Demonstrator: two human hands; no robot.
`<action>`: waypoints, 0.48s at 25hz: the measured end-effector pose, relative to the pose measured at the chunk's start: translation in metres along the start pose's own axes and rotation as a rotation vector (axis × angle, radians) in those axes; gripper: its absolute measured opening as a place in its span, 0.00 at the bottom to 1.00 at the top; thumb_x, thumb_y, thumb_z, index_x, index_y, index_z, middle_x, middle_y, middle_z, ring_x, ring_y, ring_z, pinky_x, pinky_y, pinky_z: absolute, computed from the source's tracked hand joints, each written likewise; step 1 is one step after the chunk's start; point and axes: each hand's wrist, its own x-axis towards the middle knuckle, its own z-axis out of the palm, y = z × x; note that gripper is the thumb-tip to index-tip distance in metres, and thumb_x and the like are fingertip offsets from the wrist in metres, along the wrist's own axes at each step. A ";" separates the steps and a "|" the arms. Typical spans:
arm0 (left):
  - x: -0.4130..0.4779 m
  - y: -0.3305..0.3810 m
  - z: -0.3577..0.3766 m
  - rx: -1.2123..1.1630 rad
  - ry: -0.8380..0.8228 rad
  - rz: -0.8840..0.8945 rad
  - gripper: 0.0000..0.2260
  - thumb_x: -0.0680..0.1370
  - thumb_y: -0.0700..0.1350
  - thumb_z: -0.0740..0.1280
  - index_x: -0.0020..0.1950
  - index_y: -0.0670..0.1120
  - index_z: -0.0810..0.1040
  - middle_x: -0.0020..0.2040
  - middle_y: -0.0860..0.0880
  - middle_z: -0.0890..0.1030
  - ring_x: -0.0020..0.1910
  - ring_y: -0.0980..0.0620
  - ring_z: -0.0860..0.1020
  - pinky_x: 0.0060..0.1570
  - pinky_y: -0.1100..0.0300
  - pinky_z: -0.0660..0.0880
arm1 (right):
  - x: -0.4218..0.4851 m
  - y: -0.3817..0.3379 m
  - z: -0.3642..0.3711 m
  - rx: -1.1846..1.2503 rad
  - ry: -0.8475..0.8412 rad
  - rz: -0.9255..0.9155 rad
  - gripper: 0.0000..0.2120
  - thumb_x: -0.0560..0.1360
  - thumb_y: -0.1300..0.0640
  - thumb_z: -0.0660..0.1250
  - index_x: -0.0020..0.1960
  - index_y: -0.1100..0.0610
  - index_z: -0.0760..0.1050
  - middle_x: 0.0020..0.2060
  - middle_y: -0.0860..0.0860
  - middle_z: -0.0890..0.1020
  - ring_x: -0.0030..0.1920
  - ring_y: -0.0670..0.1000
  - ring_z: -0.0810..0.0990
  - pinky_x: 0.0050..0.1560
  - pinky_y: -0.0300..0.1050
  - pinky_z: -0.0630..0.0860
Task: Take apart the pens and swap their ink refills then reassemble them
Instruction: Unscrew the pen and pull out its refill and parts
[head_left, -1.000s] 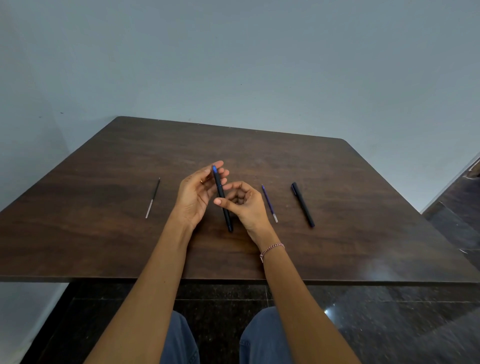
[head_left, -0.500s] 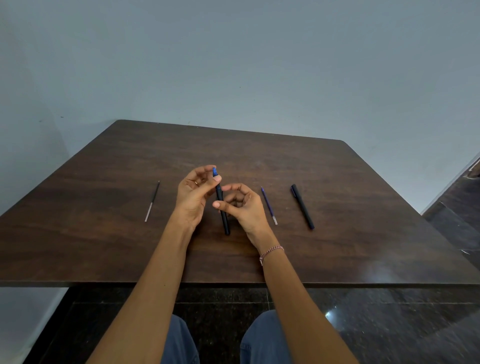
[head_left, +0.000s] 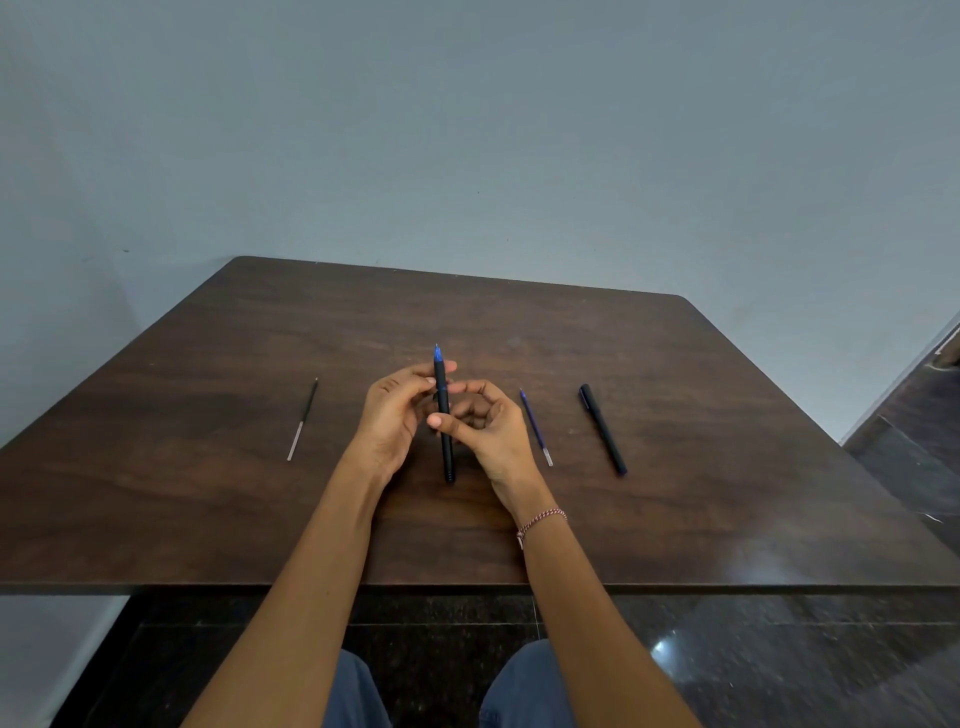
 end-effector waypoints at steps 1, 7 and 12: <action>0.000 0.000 0.000 0.007 0.012 0.005 0.13 0.76 0.31 0.58 0.45 0.42 0.81 0.43 0.52 0.85 0.44 0.55 0.81 0.44 0.63 0.78 | 0.000 0.000 0.000 0.001 0.000 0.002 0.18 0.67 0.66 0.76 0.53 0.58 0.76 0.35 0.50 0.81 0.42 0.53 0.82 0.53 0.49 0.79; 0.001 -0.005 -0.005 0.033 0.030 0.020 0.08 0.75 0.33 0.65 0.47 0.44 0.80 0.42 0.49 0.81 0.44 0.51 0.80 0.44 0.62 0.78 | 0.000 0.001 0.000 -0.028 -0.005 0.015 0.17 0.66 0.63 0.76 0.51 0.52 0.77 0.33 0.46 0.81 0.41 0.49 0.83 0.51 0.46 0.80; 0.004 -0.003 -0.004 -0.088 0.016 0.021 0.12 0.77 0.32 0.59 0.52 0.41 0.81 0.44 0.45 0.85 0.46 0.49 0.83 0.43 0.60 0.80 | 0.001 0.000 0.000 -0.013 0.006 0.015 0.21 0.66 0.64 0.77 0.56 0.57 0.75 0.35 0.50 0.81 0.42 0.53 0.83 0.50 0.45 0.80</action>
